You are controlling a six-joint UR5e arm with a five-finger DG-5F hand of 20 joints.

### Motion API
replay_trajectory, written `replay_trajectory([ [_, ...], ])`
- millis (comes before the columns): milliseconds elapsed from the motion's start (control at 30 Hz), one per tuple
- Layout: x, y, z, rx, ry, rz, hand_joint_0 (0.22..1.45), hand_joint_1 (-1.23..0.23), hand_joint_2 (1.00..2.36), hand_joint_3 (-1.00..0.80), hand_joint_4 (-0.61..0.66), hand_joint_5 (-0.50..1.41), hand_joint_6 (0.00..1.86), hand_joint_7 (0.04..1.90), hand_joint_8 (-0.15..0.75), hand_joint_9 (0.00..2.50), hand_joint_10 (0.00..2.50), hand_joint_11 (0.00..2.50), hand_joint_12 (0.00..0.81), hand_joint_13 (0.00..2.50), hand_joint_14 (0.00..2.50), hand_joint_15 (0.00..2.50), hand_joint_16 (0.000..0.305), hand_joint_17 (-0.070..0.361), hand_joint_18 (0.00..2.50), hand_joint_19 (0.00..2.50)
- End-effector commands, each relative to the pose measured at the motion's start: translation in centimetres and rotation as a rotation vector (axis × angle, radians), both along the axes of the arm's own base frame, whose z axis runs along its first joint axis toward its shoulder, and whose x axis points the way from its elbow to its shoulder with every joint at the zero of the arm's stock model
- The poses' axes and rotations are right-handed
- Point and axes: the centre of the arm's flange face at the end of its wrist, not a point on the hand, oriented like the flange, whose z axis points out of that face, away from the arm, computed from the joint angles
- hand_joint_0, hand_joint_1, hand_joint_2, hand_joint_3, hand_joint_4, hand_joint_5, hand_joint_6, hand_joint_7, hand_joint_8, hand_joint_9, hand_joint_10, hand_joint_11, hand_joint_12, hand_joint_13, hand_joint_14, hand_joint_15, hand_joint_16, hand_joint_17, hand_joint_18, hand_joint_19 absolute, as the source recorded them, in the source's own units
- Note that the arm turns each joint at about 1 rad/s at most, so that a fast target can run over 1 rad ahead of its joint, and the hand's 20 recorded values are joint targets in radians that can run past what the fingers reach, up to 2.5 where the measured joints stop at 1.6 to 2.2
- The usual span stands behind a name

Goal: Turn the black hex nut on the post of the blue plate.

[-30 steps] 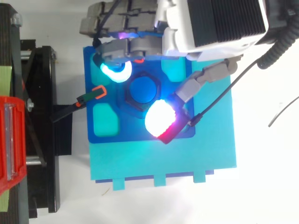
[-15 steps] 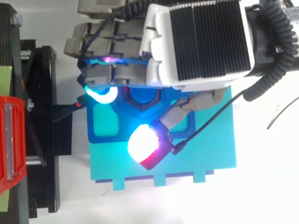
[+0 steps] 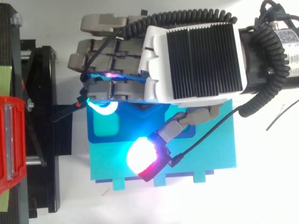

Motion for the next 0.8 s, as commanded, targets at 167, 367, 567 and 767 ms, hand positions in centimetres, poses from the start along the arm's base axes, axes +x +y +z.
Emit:
replay_trajectory([
  [167, -0.4, -1.1, -0.2, 0.001, 0.017, 0.006, 0.39, -0.29, 1.00, -0.50, 0.25, -0.17, 0.63, 1.04, 0.315, 0.44, 0.00, 0.10, 0.412, 0.40, 0.00, 0.10, 0.064, 0.144, 0.24, 0.16],
  [367, -0.7, -1.8, -0.4, -0.001, 0.037, 0.000, 0.39, -0.29, 1.00, -0.50, 0.24, -0.18, 0.64, 1.03, 0.315, 0.44, 0.00, 0.10, 0.410, 0.41, 0.00, 0.10, 0.063, 0.143, 0.25, 0.15],
  [567, -0.9, -2.5, -0.4, -0.002, 0.044, -0.005, 0.39, -0.30, 1.00, -0.50, 0.24, -0.18, 0.66, 1.01, 0.315, 0.44, 0.00, 0.11, 0.408, 0.41, 0.00, 0.11, 0.063, 0.142, 0.25, 0.16],
  [767, -1.2, -3.2, -0.5, -0.005, 0.046, 0.006, 0.39, -0.30, 1.00, -0.50, 0.24, -0.18, 0.68, 0.99, 0.314, 0.44, 0.00, 0.11, 0.407, 0.41, 0.00, 0.10, 0.063, 0.142, 0.25, 0.15],
])
